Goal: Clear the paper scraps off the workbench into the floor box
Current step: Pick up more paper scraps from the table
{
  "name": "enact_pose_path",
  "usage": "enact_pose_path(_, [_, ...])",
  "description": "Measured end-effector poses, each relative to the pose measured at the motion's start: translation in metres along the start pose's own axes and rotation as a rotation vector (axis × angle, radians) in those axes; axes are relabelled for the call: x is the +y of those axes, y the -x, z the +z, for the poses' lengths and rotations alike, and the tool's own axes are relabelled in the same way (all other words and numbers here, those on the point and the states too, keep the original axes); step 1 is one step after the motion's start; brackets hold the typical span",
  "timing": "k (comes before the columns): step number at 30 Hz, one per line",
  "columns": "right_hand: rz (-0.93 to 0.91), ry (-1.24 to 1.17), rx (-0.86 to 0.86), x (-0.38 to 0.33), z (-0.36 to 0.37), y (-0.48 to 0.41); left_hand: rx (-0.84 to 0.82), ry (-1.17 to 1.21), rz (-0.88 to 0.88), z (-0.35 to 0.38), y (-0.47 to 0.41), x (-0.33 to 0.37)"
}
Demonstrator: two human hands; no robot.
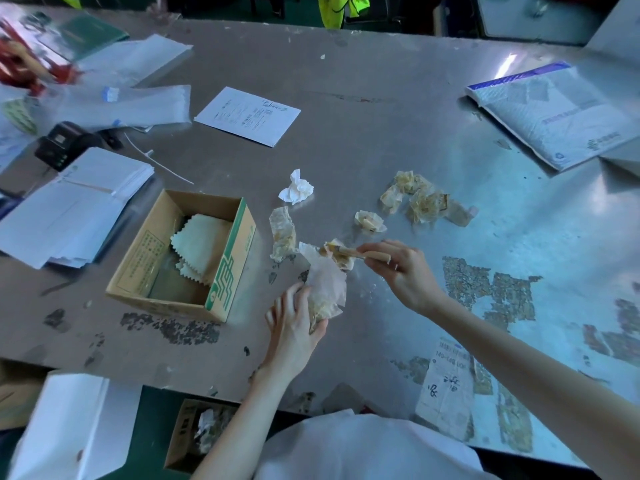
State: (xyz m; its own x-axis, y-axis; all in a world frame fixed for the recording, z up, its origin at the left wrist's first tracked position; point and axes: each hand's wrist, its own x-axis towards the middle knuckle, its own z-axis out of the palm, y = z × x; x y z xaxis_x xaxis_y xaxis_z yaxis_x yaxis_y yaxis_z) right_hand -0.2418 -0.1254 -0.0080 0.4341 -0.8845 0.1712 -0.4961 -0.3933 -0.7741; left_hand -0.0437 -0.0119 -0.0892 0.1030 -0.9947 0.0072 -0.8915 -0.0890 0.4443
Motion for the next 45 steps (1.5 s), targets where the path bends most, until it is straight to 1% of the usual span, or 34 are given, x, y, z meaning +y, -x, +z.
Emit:
enact_pose_path(4, [0.011, -0.048, -0.039, -0.008, 0.01, 0.015, 0.005, -0.006, 0.009, 0.001, -0.002, 0.001])
enact_pose_path(7, [0.021, -0.108, -0.019, -0.014, 0.015, 0.025, 0.0, -0.027, 0.015, 0.001, -0.003, 0.001])
enact_pose_path(14, [0.223, -0.325, 0.1, -0.017, 0.023, 0.038, 0.014, 0.003, 0.029, 0.002, -0.006, 0.003])
enact_pose_path(20, [0.348, -0.529, 0.19, -0.025, 0.03, 0.048, 0.056, 0.17, 0.043, 0.0, -0.008, 0.006])
enact_pose_path(24, [0.375, -0.619, 0.221, -0.031, 0.024, 0.047, 0.084, 0.215, 0.048, -0.005, -0.007, 0.008])
enact_pose_path(28, [0.372, -0.681, 0.257, -0.041, 0.014, 0.046, 0.124, 0.207, 0.1, -0.014, -0.006, 0.013])
enact_pose_path(31, [0.36, -0.705, 0.271, -0.047, 0.008, 0.048, 0.152, 0.227, 0.098, -0.02, -0.001, 0.017])
enact_pose_path(38, [0.353, -0.783, 0.209, -0.06, 0.012, 0.062, 0.202, 0.246, 0.023, -0.032, 0.034, 0.016])
enact_pose_path(45, [0.361, -0.792, 0.048, -0.078, 0.034, 0.082, 0.258, 0.282, -0.096, -0.038, 0.093, 0.007])
